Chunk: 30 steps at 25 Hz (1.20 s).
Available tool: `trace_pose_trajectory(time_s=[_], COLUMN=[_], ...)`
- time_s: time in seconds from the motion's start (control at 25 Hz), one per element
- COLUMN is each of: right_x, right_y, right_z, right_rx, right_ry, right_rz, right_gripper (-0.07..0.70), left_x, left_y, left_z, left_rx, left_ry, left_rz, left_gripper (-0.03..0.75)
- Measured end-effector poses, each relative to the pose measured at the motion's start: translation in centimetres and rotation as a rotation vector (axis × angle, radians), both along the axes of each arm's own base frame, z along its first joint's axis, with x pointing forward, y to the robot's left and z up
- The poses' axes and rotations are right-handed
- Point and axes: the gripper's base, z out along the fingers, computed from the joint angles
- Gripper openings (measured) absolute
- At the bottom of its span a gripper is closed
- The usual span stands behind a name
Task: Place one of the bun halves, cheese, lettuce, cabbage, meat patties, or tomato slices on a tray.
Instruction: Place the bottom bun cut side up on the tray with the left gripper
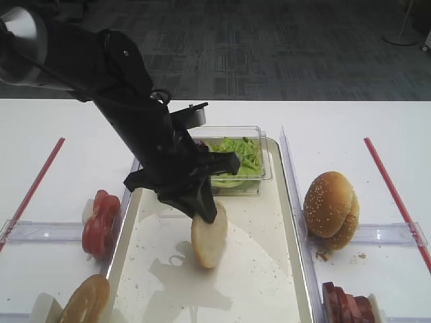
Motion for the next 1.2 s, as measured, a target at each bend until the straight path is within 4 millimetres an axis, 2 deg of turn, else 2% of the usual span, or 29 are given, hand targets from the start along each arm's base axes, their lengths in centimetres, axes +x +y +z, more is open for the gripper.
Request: trace_pose_trajectory(time_s=[0.16,0.28,0.44,0.8,1.2], right_x=[0.0,0.0,0.0,0.0,0.0], right_y=[0.0,0.0,0.0,0.0,0.0], right_z=[0.0,0.0,0.0,0.0,0.0], right_rx=[0.000,0.000,0.000,0.000,0.000], right_ry=[0.000,0.000,0.000,0.000,0.000], right_rz=[0.000,0.000,0.000,0.000,0.000], right_gripper=[0.571,0.571,0.571,0.571,0.571], left_x=[0.1,0.1,0.1,0.1,0.1], left_y=[0.3,0.5,1.0,1.3,1.3], left_z=[0.0,0.0,-0.2,-0.3,-0.3], left_rx=[0.002,0.006,0.059,0.095,0.096], left_ry=[0.011,0.019,0.021,0.022,0.023], left_rz=[0.000,-0.002,-0.005,-0.010,-0.009], left_gripper=[0.255,0.435,0.571,0.645,0.654])
